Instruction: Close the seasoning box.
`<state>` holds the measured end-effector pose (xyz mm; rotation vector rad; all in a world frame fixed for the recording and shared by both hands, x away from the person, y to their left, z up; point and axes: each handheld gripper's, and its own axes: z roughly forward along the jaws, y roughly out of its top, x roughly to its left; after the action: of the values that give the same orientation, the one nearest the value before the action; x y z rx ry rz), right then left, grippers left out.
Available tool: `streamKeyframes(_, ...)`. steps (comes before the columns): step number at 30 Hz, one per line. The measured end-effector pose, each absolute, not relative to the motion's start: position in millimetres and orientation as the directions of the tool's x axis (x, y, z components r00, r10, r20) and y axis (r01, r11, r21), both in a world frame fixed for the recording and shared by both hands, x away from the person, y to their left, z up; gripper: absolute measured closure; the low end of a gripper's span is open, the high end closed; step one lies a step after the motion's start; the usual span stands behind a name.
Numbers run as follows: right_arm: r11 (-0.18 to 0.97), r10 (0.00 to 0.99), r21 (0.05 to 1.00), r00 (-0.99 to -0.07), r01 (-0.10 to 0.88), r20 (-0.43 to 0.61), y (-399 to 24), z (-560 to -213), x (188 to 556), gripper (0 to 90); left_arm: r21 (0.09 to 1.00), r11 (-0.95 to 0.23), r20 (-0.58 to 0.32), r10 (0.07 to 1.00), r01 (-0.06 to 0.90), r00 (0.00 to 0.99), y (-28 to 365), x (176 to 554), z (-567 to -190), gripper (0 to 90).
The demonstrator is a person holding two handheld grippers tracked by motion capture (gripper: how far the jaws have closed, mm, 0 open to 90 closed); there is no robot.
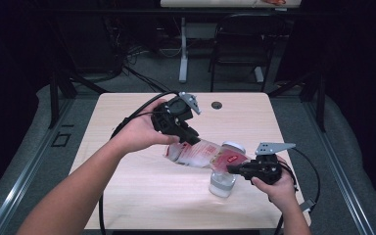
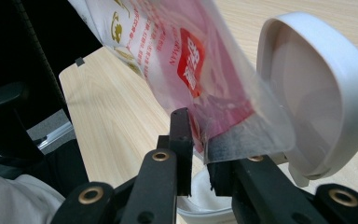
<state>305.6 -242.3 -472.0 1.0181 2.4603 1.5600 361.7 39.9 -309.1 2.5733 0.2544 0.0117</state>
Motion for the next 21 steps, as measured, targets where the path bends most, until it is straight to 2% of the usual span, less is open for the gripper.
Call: streamKeyframes(21,0.274,0.540,0.821,-0.787,0.501,0.299,-246.3,-469.4,301.9,83.3,0.528,-0.831,-0.051,0.176,0.176,0.983,37.6,361.4,-308.5,76.6)
